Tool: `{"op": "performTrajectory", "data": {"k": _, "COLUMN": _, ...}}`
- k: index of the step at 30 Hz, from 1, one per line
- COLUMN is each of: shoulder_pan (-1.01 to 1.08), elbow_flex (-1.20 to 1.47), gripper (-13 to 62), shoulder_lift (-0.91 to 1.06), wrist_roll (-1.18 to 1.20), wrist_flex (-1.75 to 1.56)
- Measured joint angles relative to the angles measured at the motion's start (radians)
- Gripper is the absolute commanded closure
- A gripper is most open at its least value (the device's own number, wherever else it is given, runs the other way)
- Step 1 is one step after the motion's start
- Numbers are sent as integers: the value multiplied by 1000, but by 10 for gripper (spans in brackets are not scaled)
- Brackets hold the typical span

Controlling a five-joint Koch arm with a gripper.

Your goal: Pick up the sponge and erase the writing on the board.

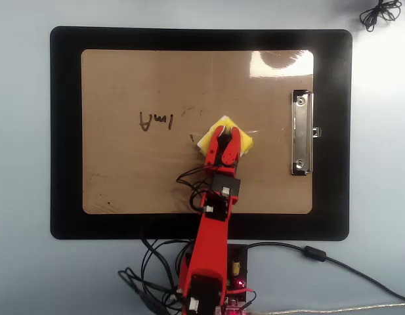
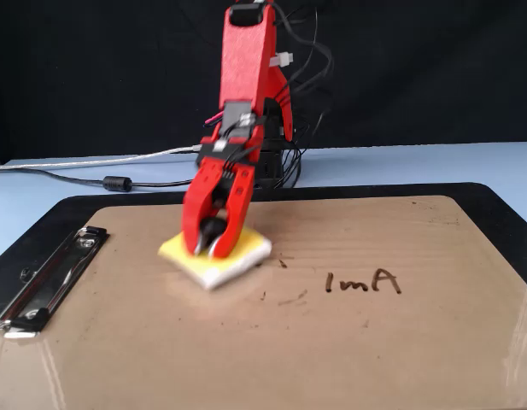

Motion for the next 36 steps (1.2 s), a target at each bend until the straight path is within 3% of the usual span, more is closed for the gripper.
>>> {"op": "performTrajectory", "data": {"k": 2, "shoulder_pan": -58, "elbow_flex": 129, "gripper": 574, "shoulder_lift": 132, "wrist_roll": 0, "wrist_flex": 9}}
{"op": "performTrajectory", "data": {"k": 4, "shoulder_pan": -106, "elbow_flex": 103, "gripper": 575, "shoulder_lift": 129, "wrist_roll": 3, "wrist_flex": 15}}
{"op": "performTrajectory", "data": {"k": 10, "shoulder_pan": -135, "elbow_flex": -459, "gripper": 575, "shoulder_lift": -334, "wrist_roll": -5, "wrist_flex": 5}}
{"op": "performTrajectory", "data": {"k": 13, "shoulder_pan": -144, "elbow_flex": -592, "gripper": 574, "shoulder_lift": -462, "wrist_roll": -6, "wrist_flex": 5}}
{"op": "performTrajectory", "data": {"k": 15, "shoulder_pan": -150, "elbow_flex": -500, "gripper": 574, "shoulder_lift": -417, "wrist_roll": -6, "wrist_flex": -2}}
{"op": "performTrajectory", "data": {"k": 20, "shoulder_pan": -235, "elbow_flex": 55, "gripper": 575, "shoulder_lift": 32, "wrist_roll": -34, "wrist_flex": -5}}
{"op": "performTrajectory", "data": {"k": 23, "shoulder_pan": -272, "elbow_flex": 130, "gripper": 574, "shoulder_lift": 141, "wrist_roll": -77, "wrist_flex": 14}}
{"op": "performTrajectory", "data": {"k": 26, "shoulder_pan": -295, "elbow_flex": 2, "gripper": 574, "shoulder_lift": 40, "wrist_roll": -112, "wrist_flex": 23}}
{"op": "performTrajectory", "data": {"k": 28, "shoulder_pan": -308, "elbow_flex": -272, "gripper": 574, "shoulder_lift": -172, "wrist_roll": -124, "wrist_flex": 11}}
{"op": "performTrajectory", "data": {"k": 32, "shoulder_pan": -293, "elbow_flex": -517, "gripper": 575, "shoulder_lift": -430, "wrist_roll": -129, "wrist_flex": -2}}
{"op": "performTrajectory", "data": {"k": 34, "shoulder_pan": -291, "elbow_flex": -469, "gripper": 574, "shoulder_lift": -410, "wrist_roll": -129, "wrist_flex": -3}}
{"op": "performTrajectory", "data": {"k": 36, "shoulder_pan": -285, "elbow_flex": -293, "gripper": 575, "shoulder_lift": -267, "wrist_roll": -129, "wrist_flex": -9}}
